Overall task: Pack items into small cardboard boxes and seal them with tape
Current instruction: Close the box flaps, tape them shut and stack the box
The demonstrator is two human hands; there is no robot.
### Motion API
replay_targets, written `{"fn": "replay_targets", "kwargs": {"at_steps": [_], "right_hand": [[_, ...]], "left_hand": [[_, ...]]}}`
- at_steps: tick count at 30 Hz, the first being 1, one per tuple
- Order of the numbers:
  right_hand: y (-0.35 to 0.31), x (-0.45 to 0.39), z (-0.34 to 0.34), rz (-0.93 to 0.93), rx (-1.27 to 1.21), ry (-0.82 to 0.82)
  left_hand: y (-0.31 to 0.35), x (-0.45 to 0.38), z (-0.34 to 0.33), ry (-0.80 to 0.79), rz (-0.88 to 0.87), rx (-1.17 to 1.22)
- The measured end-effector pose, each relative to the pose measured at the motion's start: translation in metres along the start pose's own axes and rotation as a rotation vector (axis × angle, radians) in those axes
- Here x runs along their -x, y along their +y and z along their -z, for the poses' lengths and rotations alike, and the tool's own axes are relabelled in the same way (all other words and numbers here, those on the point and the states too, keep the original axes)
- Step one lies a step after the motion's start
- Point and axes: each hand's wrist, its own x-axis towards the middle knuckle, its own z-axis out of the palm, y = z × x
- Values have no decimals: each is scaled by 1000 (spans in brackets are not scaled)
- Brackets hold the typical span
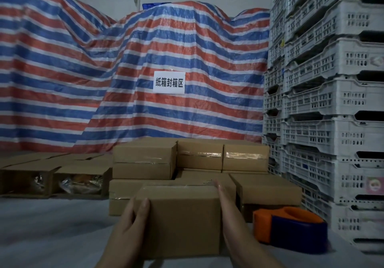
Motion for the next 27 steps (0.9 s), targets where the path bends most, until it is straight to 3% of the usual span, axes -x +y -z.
{"fn": "replay_targets", "kwargs": {"at_steps": [8,15,18,22,27], "right_hand": [[14,28,7,132,145,-166],[-43,24,24,387,186,14],[-81,6,31,480,207,117],[-109,-30,45,364,163,229],[-111,-70,54,102,41,188]], "left_hand": [[-5,7,6,-84,-44,-60],[58,-10,-14,-21,-255,-106],[98,-33,-40,-44,-265,-93],[109,-66,-61,-243,-353,-83],[81,-105,-65,-493,-445,-518]]}}
